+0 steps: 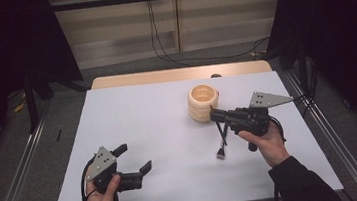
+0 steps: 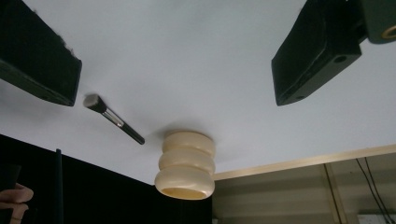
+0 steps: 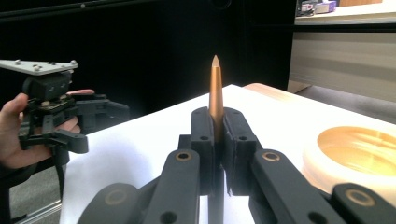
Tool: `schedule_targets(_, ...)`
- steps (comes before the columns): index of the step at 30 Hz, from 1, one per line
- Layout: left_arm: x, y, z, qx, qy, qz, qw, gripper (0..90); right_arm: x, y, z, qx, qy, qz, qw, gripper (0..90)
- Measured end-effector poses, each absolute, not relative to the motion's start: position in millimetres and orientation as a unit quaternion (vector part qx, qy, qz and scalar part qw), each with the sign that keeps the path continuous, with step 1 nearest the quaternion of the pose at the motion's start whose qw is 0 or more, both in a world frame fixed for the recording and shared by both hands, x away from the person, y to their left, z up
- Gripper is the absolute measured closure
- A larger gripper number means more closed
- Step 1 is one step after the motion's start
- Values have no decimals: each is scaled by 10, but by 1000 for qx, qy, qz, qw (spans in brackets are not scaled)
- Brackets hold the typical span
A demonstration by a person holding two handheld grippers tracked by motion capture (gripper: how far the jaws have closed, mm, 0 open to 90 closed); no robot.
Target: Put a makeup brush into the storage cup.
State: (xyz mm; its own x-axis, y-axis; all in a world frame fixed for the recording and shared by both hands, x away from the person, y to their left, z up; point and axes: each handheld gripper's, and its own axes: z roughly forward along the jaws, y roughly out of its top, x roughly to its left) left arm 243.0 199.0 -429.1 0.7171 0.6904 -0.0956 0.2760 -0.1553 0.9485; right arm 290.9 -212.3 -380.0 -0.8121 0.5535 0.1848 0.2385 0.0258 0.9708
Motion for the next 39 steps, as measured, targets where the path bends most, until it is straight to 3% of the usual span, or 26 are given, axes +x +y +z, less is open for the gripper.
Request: schedule_targets(39,2361,2115,-4320,725,338,198,567,18,3629,-2209,-3471,309,687,635,170,838)
